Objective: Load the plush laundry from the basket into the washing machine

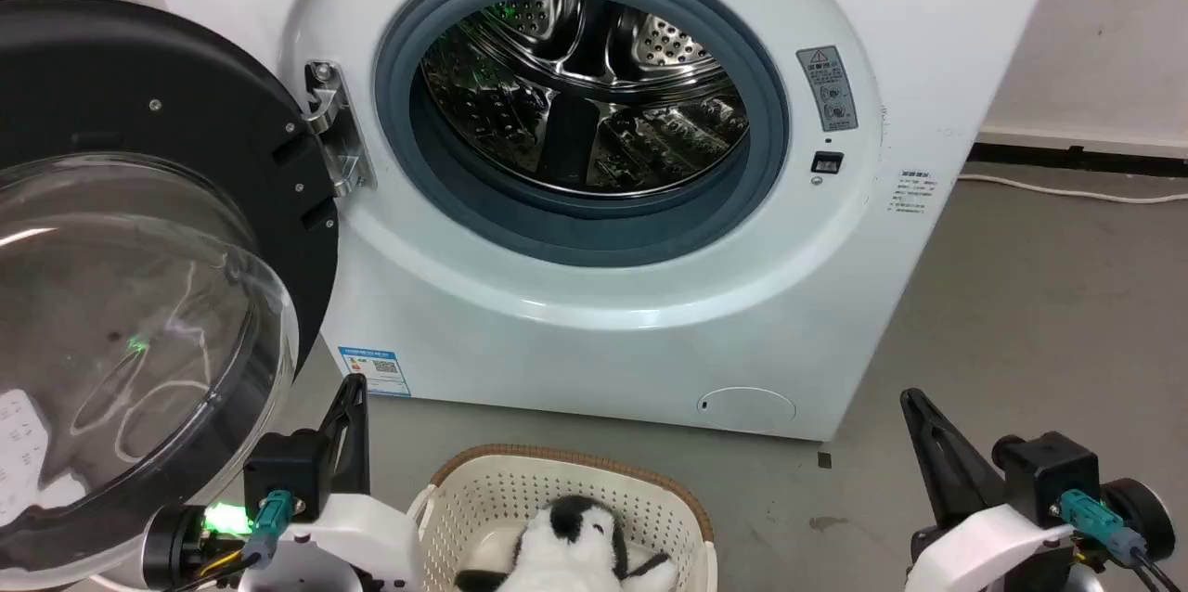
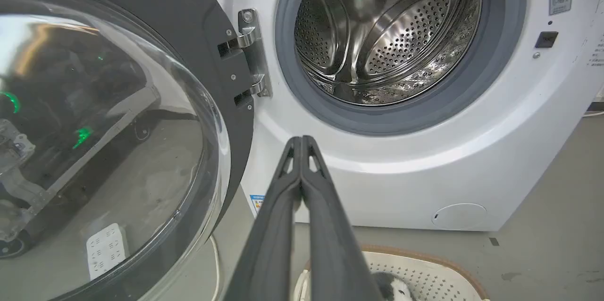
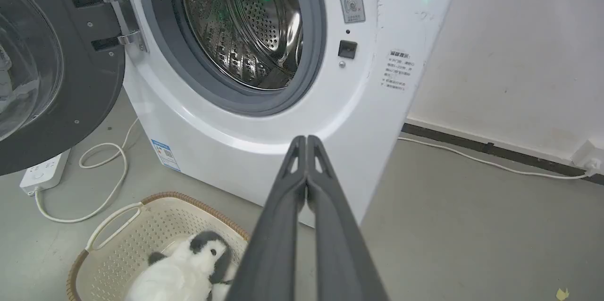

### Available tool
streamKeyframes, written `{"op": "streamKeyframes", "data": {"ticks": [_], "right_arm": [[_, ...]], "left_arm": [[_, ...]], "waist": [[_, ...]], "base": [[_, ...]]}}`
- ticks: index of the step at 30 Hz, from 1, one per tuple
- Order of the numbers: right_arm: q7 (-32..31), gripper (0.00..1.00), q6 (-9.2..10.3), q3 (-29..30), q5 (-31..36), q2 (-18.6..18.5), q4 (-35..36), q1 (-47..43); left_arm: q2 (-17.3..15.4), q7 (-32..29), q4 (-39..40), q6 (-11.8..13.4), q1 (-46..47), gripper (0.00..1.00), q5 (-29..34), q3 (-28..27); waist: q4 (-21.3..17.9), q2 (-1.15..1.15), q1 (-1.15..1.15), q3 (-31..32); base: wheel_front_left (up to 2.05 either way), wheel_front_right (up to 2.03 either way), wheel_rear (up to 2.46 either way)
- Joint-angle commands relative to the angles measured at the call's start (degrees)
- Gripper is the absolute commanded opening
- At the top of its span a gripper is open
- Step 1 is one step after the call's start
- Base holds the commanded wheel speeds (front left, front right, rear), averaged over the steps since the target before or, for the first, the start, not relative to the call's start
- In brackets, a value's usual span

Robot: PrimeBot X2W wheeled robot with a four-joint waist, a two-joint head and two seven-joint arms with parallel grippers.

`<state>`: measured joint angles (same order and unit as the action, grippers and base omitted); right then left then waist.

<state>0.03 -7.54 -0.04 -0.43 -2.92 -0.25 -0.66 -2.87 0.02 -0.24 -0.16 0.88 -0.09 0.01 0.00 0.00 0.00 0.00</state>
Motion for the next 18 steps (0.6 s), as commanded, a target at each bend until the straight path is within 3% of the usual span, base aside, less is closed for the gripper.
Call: {"op": "streamKeyframes", "data": {"ticks": [1, 18], "right_arm": [[0.0, 0.00, 0.05, 0.0, 0.4, 0.0, 0.2, 0.7], [0.0, 0.00, 0.05, 0.0, 0.4, 0.0, 0.2, 0.7]], "left_arm": [[0.0, 0.0, 0.2, 0.2, -0.9, 0.00, 0.1, 0.0], [0.0, 0.0, 0.2, 0.2, -0.9, 0.00, 0.1, 0.0]], "waist": [[0.0, 0.00, 0.00, 0.0], [0.0, 0.00, 0.00, 0.0]], "base": [[0.00, 0.00, 0.00], [0.00, 0.00, 0.00]]}}
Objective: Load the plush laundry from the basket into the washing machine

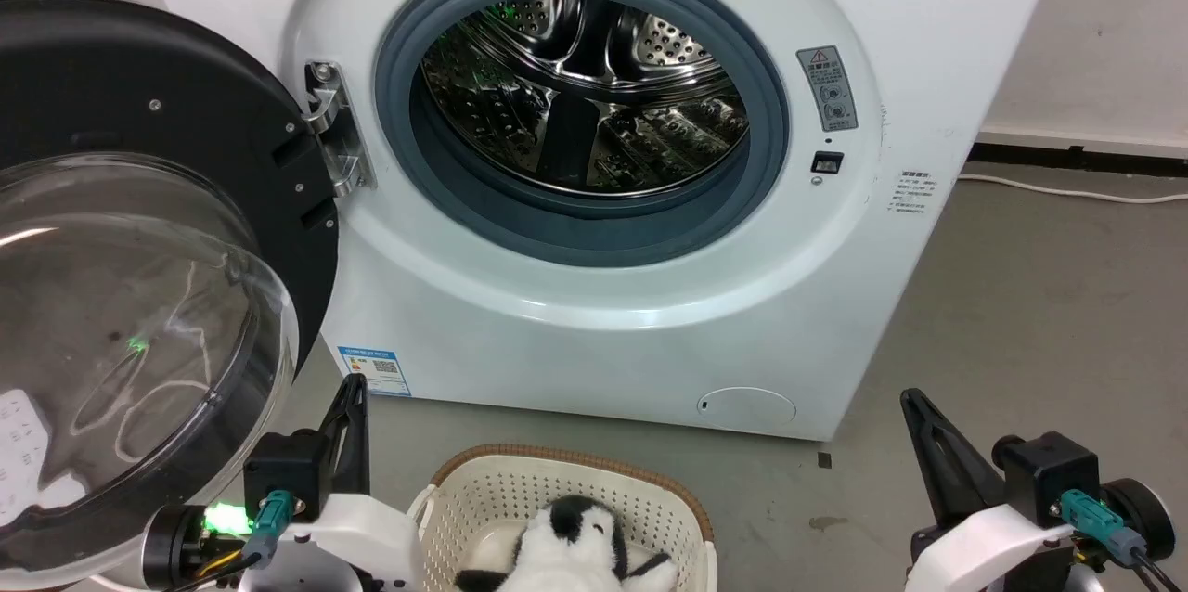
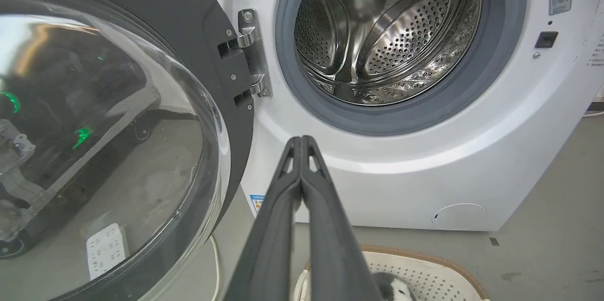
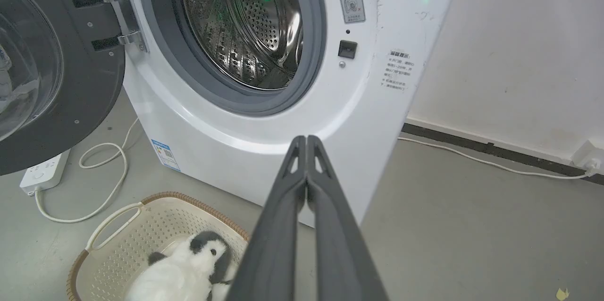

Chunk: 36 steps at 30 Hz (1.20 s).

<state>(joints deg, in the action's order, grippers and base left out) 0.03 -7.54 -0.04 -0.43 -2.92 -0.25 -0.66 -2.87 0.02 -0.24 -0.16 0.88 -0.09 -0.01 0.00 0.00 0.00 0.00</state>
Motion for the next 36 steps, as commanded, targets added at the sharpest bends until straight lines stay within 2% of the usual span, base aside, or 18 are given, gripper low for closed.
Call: {"op": "streamKeyframes", "data": {"ticks": [1, 8, 9, 23, 36], "right_arm": [[0.0, 0.00, 0.05, 0.0, 0.4, 0.0, 0.2, 0.7], [0.0, 0.00, 0.05, 0.0, 0.4, 0.0, 0.2, 0.7], [0.0, 1.00, 0.00, 0.0, 0.0, 0.0, 0.0, 0.0], [1.2, 1.00, 0.00, 1.1, -1.0, 0.0, 0.4, -0.2], [2.7, 1.00, 0.01, 1.8, -3.0, 0.0, 1.3, 1.6]], "left_arm": [[0.0, 0.0, 0.2, 0.2, -0.9, 0.00, 0.1, 0.0], [0.0, 0.0, 0.2, 0.2, -0.9, 0.00, 0.1, 0.0], [0.0, 0.0, 0.0, 0.0, 0.0, 1.00, 0.0, 0.0], [0.0, 1.2, -0.7, 0.1, 0.0, 1.00, -0.6, 1.4], [-0.2, 2.5, -5.6, 0.3, 2.9, 1.00, -1.3, 3.6]], "waist": [[0.0, 0.00, 0.00, 0.0], [0.0, 0.00, 0.00, 0.0], [0.0, 0.00, 0.00, 0.0], [-0.4, 0.00, 0.00, -0.5], [-3.1, 0.00, 0.00, -5.5]], "base": [[0.00, 0.00, 0.00], [0.00, 0.00, 0.00], [0.00, 0.00, 0.00], [0.00, 0.00, 0.00], [0.00, 0.00, 0.00]]}}
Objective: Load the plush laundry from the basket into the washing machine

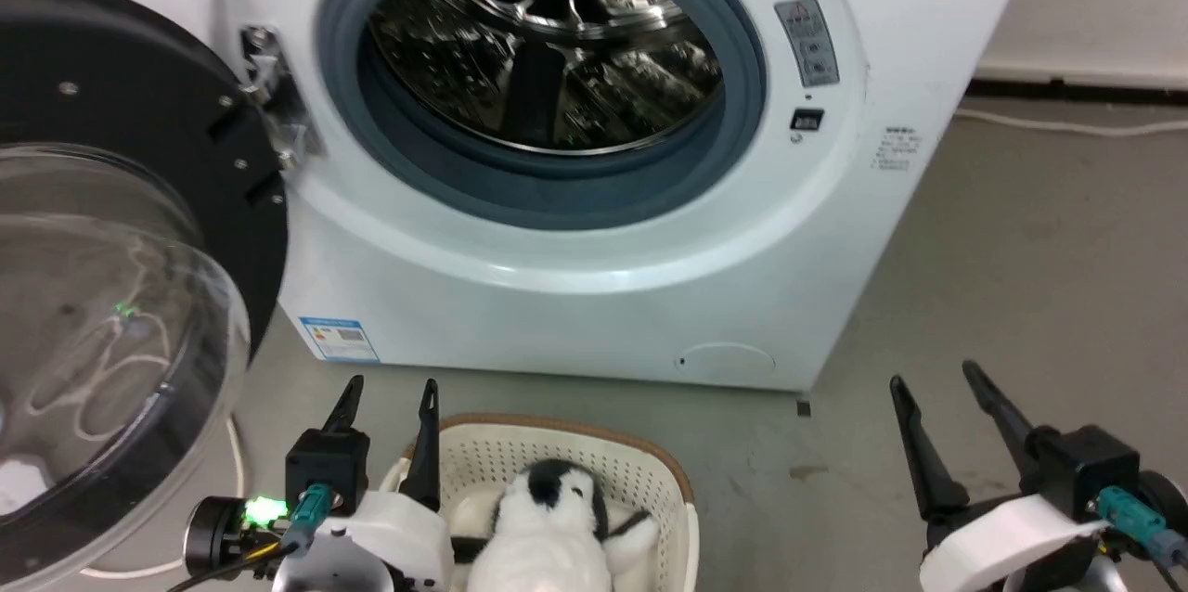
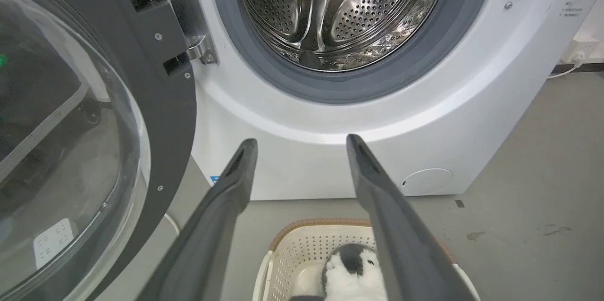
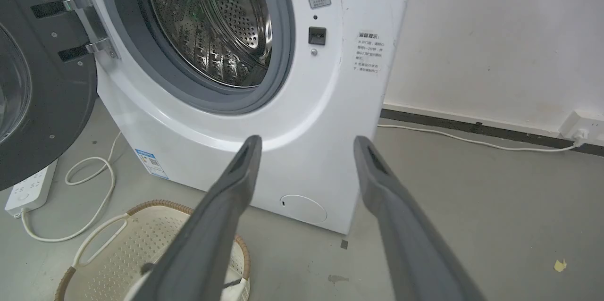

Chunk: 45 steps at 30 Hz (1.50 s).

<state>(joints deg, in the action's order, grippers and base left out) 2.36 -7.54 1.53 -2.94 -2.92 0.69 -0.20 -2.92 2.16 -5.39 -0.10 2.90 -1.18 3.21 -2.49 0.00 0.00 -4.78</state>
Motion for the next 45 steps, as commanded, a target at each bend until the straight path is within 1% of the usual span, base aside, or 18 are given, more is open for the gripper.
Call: {"op": "streamKeyframes", "data": {"ticks": [1, 8, 26, 33, 36, 38, 45], "right_arm": [[0.5, 1.00, 0.01, 0.2, -0.8, 0.0, 0.4, 1.3], [1.4, 1.00, 0.01, 0.2, -2.3, 0.0, 0.7, 2.5], [3.5, 1.00, 0.02, -0.1, -6.5, 0.0, 2.0, 5.7], [4.2, 1.00, 0.02, -0.8, -7.6, 0.0, 2.2, 6.7], [4.7, 1.00, 0.03, -0.9, -8.2, 0.0, 2.3, 7.2], [4.8, 1.00, 0.03, -1.0, -8.2, 0.0, 2.4, 7.4], [5.7, 1.00, 0.03, -0.8, -9.3, 0.0, 3.0, 8.1]], "left_arm": [[-0.2, 0.2, -1.1, 0.2, 1.3, 1.00, -0.3, 0.5], [-0.8, -2.0, -6.1, -0.8, 4.1, 1.00, -1.2, 1.6], [-3.3, -5.5, -19.5, -1.7, 12.2, 1.00, -3.0, 4.2], [-4.6, -7.9, -24.3, -1.8, 15.0, 1.00, -3.6, 5.2], [-5.1, -9.0, -27.1, -1.2, 16.9, 1.00, -4.7, 5.1], [-5.3, -9.4, -27.8, -1.2, 17.4, 1.00, -4.7, 5.4], [-6.5, -11.1, -31.8, -1.7, 21.5, 1.00, -4.1, 8.1]], "waist": [[-0.9, 0.00, 0.00, -1.2], [-2.9, 0.00, 0.00, -4.7], [-7.8, 0.00, 0.00, -13.9], [-9.5, 0.00, 0.00, -17.2], [-10.4, 0.00, 0.00, -19.3], [-10.6, 0.00, 0.00, -19.8], [-11.7, 0.00, 0.00, -23.6]], "base": [[0.00, 0.00, 0.00], [0.00, 0.00, 0.00], [0.00, 0.00, 0.00], [0.00, 0.00, 0.00], [0.00, 0.00, 0.00], [0.00, 0.00, 0.00], [0.00, 0.00, 0.00]]}}
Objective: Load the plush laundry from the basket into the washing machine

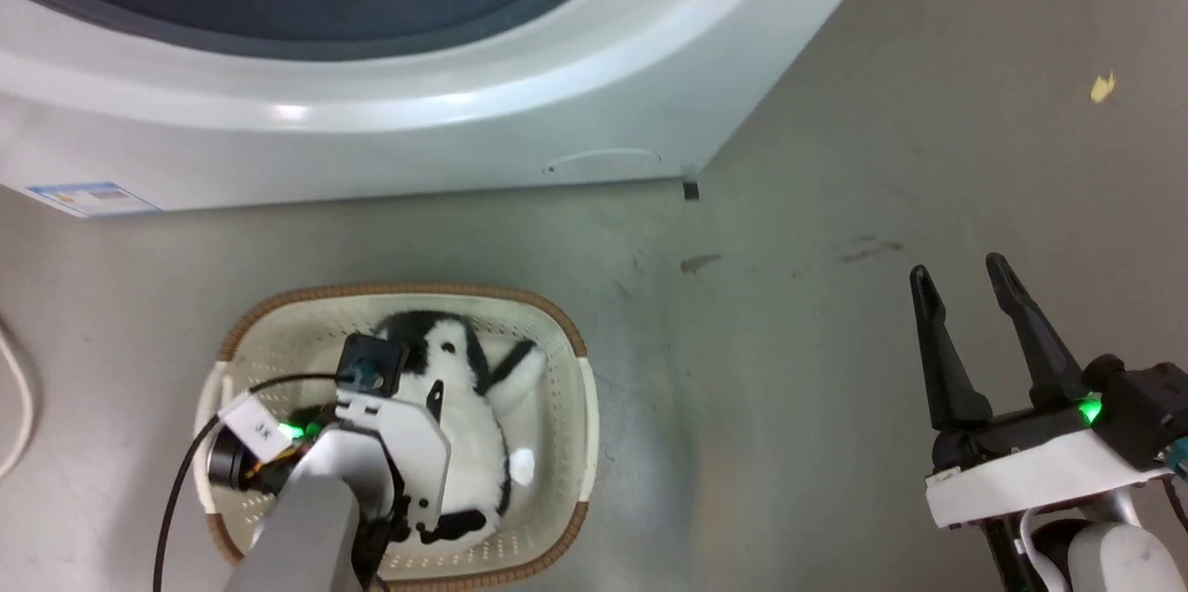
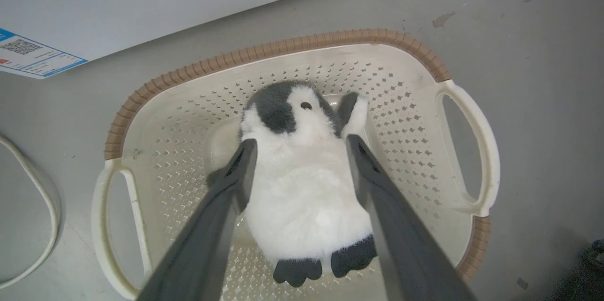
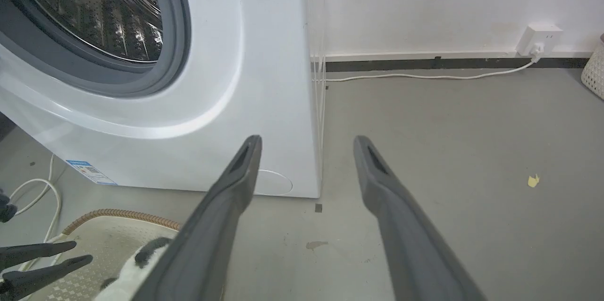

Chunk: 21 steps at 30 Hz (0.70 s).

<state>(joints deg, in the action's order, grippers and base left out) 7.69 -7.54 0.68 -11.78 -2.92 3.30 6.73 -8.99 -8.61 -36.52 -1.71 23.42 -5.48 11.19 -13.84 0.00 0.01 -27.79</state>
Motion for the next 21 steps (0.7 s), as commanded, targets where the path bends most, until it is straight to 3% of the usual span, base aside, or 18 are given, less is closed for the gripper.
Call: {"op": "streamKeyframes", "data": {"ticks": [1, 21], "right_arm": [[0.5, 1.00, 0.03, 0.0, -0.6, 0.0, 0.5, 1.3], [2.9, 1.00, 0.04, 0.7, -4.7, 0.0, 2.4, 2.6]], "left_arm": [[-0.6, -0.2, -1.2, -0.2, 1.6, 0.99, 0.3, 0.5], [-3.3, -9.3, -14.6, 1.3, 12.3, 1.00, -1.5, 5.1]], "waist": [[-0.5, 0.00, 0.00, -1.2], [-4.0, 0.00, -0.01, -11.9]], "base": [[0.00, 0.00, 0.00], [0.00, 0.00, 0.00]]}}
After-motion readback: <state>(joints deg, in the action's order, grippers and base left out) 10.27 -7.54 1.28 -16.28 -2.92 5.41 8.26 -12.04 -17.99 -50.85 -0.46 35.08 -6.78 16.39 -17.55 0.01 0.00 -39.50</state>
